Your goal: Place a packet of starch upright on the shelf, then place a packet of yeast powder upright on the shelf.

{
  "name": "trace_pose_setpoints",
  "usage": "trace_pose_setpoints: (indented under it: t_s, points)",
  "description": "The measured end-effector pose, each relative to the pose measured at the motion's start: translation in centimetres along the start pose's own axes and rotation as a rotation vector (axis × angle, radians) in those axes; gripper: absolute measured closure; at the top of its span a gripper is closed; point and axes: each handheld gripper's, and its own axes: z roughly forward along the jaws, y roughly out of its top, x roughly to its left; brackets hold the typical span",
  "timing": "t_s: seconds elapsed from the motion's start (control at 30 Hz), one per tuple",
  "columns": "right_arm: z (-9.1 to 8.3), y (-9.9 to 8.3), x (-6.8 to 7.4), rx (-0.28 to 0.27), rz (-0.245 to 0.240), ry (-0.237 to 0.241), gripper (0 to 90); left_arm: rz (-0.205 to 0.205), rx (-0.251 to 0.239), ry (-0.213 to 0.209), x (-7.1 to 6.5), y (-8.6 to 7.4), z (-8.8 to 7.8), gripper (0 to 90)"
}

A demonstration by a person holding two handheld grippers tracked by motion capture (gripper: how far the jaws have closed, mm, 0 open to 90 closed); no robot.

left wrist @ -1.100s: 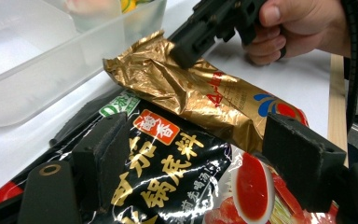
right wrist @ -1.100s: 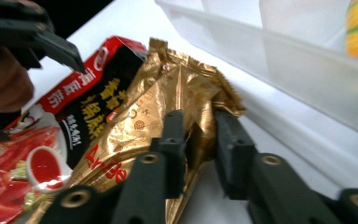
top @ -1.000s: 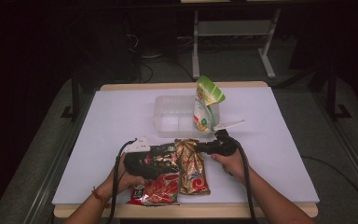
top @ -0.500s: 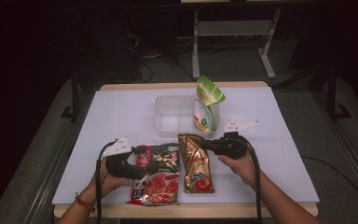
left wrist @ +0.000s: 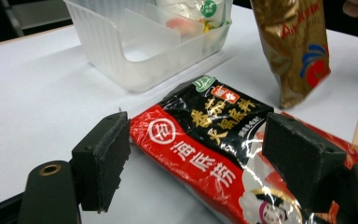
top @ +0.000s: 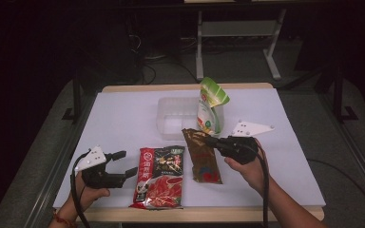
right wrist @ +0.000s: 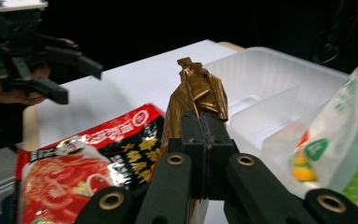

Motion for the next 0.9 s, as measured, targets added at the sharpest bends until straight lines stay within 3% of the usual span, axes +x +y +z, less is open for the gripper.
trace_pose_setpoints:
  t_s: [0.2, 0.37, 0.47, 0.9]
  points:
    - [-0.4, 0.3, -0.1, -0.031, -0.017, -0.051, 89.1, 0.085, 0.036, 0.051, 0.1, -1.0, 0.0, 21.5]
    - [-0.5, 0.5, -0.1, -0.045, -0.027, -0.074, 89.0, 0.060, 0.040, 0.069, 0.6, -2.5, 0.3, 21.2]
    - [-0.6, 0.5, -0.2, -0.053, -0.035, -0.097, 89.0, 0.074, 0.058, 0.081, 0.5, -2.9, 0.3, 21.2]
    - [-0.4, 1.8, -0.6, -0.118, -0.021, -0.165, 89.0, 0.056, 0.050, 0.062, 0.5, -3.2, 0.8, 21.2]
